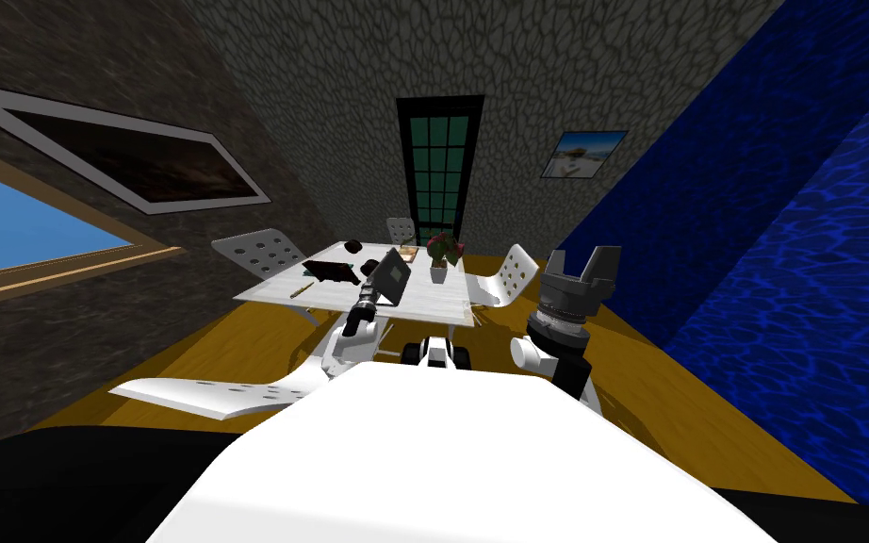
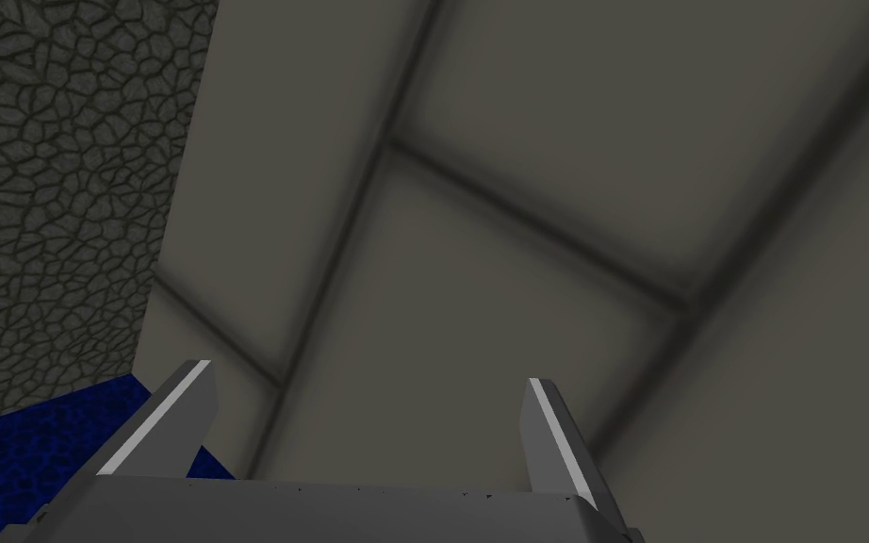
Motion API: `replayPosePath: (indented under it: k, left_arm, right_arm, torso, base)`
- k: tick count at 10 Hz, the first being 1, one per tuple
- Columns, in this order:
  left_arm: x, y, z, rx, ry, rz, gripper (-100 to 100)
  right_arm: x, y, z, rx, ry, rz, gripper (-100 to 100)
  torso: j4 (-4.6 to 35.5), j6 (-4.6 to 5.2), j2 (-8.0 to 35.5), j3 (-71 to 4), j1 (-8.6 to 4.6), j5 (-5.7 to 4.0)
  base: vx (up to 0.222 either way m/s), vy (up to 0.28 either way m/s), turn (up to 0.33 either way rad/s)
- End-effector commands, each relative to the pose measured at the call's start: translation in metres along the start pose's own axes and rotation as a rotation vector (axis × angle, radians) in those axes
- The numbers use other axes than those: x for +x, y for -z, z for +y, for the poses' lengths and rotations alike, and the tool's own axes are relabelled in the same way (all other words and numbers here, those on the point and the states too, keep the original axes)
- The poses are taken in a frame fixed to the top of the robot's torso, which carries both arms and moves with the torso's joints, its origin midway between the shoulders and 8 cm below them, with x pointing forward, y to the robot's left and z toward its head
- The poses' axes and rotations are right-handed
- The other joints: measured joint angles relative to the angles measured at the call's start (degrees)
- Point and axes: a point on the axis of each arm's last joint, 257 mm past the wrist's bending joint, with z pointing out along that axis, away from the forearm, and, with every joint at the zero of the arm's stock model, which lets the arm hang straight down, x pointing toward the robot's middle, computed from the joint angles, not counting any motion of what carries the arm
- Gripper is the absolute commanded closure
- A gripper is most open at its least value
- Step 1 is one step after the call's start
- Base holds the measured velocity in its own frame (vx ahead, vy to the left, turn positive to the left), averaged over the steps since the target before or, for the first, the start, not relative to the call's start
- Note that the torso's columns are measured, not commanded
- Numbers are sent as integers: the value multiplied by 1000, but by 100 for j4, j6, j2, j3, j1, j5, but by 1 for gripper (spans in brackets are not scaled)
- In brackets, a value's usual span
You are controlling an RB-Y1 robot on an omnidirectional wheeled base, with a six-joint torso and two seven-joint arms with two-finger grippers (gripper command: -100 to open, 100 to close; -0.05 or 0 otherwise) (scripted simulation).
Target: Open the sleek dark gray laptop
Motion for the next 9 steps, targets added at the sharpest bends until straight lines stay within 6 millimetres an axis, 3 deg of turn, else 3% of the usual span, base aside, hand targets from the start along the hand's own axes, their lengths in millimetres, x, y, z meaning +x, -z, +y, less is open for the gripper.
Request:
replayPosePath:
  k: [1, 3, 6, 9]
  left_arm:
    - [10, -4, 10, -32, 83, 21, 100]
    - [21, -9, 18, -58, 160, 42, 100]
    - [37, -15, 30, -99, 275, 72, 100]
    - [37, -15, 30, -99, 275, 72, 100]
  right_arm:
    - [0, 0, 0, 0, 0, 0, 0]
    - [0, 0, 0, 0, 0, 0, 0]
    - [0, 0, 0, 0, 0, 0, 0]
    - [0, 0, 0, 0, 0, 0, 0]
  torso:
    - [5, 1, 2, 1, -23, -9]
    - [2, -2, -2, 0, 16, 2]
    - [-3, 7, -11, -6, -28, -8]
    - [5, -5, 0, 0, 1, -5]
  base:
    - [-11, 82, 52]
    - [-11, 117, 16]
    - [-14, 11, -47]
    - [1, -1, 2]
